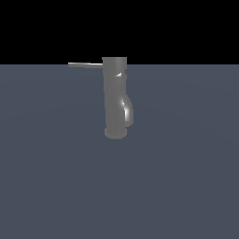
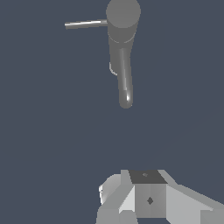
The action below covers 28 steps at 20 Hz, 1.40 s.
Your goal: Turn on the faucet by rotating a designated handle.
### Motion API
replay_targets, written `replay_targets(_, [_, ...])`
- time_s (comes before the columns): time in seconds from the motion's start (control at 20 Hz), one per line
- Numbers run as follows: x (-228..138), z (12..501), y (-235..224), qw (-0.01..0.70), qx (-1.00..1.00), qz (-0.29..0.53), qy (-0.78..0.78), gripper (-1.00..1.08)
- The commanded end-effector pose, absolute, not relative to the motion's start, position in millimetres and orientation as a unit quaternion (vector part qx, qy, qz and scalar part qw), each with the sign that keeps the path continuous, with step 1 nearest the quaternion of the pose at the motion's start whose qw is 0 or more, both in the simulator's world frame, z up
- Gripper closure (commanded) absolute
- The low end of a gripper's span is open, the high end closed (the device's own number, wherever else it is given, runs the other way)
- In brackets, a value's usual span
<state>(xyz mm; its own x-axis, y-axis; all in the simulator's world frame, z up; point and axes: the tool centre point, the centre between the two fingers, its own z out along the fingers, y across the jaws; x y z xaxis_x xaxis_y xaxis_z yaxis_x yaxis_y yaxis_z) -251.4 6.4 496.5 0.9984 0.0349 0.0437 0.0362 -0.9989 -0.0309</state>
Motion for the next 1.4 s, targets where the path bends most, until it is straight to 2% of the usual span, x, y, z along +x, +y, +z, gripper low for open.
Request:
replay_targets(0.0, [-251.4, 496.5, 6.4, 0.016, -0.999, -0.022, -0.018, 1.08])
replay_targets(0.8, [-240.7, 504.5, 6.9, 0.014, -0.999, -0.036, -0.015, 1.08])
replay_targets(1.35, [-208.3, 499.8, 14.8, 0.035, -0.998, -0.027, 0.046, 1.08])
